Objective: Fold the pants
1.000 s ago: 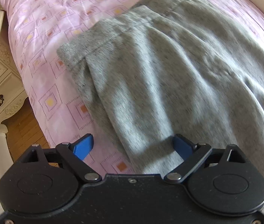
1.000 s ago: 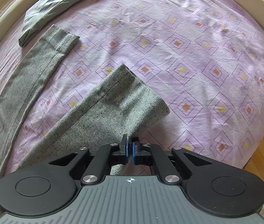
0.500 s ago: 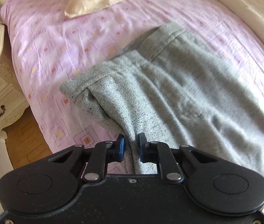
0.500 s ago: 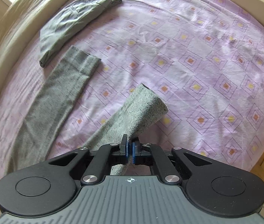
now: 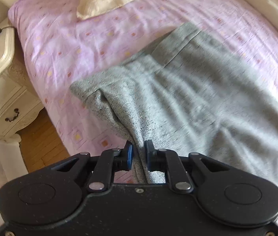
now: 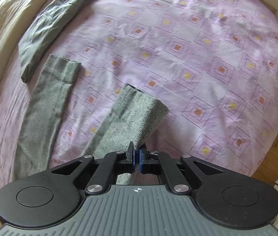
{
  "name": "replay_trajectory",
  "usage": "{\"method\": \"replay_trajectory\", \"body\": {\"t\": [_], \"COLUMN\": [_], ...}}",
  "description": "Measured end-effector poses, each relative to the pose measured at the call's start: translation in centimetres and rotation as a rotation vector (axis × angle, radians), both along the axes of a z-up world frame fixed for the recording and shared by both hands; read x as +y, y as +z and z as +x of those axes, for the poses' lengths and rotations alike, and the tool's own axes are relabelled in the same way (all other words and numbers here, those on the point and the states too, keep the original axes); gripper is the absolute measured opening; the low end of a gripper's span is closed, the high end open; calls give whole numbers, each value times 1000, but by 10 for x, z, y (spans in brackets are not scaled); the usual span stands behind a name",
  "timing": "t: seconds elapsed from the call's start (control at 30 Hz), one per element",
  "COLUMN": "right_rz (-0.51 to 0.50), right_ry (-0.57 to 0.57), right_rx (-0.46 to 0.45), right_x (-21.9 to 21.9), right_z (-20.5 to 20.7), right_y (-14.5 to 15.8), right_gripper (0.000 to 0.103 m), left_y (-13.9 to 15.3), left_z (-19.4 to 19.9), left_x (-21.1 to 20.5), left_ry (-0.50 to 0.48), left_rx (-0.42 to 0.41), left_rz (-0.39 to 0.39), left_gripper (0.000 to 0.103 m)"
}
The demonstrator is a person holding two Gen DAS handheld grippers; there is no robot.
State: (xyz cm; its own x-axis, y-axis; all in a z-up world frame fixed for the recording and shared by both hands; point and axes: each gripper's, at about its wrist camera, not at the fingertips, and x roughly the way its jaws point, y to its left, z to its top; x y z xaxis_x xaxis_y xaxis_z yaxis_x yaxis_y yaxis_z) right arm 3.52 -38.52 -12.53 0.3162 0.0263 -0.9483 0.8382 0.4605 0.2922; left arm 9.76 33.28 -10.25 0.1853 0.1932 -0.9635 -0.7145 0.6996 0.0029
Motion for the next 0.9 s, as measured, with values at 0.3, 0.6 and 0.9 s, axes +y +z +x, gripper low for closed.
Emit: {"method": "replay_trajectory", "body": {"t": [0.3,0.6,0.9], "right_rz": [67,11,-42], "right_ry": [-2,59,136], "right_rx": [-173,-123,-41], "right_x": [-5,7,15], "right_z": [107,223,275], "right_y": [17,-17,-47], "right_gripper": [4,4,8], "left_y": [27,-21,-62], "left_z": [108,209,252], "left_x": [3,-14,-28], "left_ry": [-20,-79,-135], "left_rx": [-70,-17,85], "left_rz": [-28,65,148], "left_gripper": [18,18,32]}}
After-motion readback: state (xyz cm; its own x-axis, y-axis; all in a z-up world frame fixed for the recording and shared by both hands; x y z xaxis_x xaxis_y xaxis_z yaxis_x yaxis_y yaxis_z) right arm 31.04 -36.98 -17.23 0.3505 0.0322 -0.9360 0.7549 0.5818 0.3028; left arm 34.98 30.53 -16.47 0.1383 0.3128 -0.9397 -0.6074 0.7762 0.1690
